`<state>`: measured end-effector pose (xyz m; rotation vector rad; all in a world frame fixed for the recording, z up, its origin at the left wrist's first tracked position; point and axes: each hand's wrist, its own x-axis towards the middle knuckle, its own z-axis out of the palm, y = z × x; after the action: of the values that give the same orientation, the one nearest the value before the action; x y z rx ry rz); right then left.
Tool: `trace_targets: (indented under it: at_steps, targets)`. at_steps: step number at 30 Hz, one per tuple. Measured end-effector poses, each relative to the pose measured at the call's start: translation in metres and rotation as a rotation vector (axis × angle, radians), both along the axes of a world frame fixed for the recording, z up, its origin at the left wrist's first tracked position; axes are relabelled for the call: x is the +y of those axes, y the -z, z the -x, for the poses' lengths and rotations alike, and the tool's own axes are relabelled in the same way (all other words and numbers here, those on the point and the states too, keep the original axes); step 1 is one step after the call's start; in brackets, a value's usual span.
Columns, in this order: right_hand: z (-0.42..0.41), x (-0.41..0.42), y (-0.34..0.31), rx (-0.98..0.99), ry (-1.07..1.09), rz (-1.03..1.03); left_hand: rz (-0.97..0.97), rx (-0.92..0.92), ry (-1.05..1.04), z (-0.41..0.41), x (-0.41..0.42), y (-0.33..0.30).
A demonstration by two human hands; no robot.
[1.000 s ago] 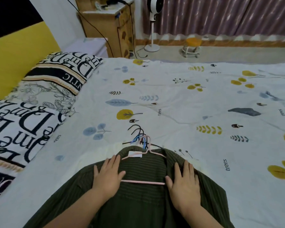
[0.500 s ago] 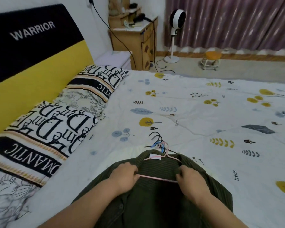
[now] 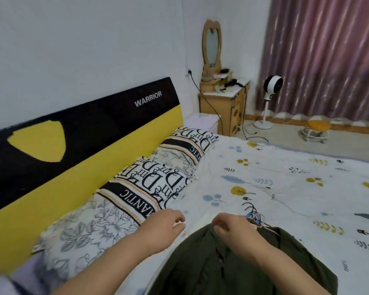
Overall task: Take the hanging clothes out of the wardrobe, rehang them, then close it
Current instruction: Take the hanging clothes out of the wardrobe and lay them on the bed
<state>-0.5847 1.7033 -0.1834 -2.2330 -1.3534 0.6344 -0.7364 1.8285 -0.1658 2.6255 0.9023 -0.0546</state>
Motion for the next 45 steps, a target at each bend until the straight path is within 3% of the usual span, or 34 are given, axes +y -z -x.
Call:
trace_targets:
  at_steps: [12,19,33,45]
  targets:
    - [0.255,0.011,-0.118,-0.159,-0.527,-0.078,-0.199,-0.018,-0.304,0.304,-0.05,-0.119]
    - [0.381,0.03,-0.167,-0.254,-0.843,-0.166,-0.294,0.035,-0.558,0.438,-0.082,-0.169]
    - [0.584,0.061,-0.214,-0.346,-1.505,-0.304,-0.324,0.064,-1.26,0.612,-0.192,-0.194]
    - [0.751,-0.034,-0.211,-0.239,-1.946,-0.302,-0.264,0.102,-1.693,0.706,-0.345,-0.183]
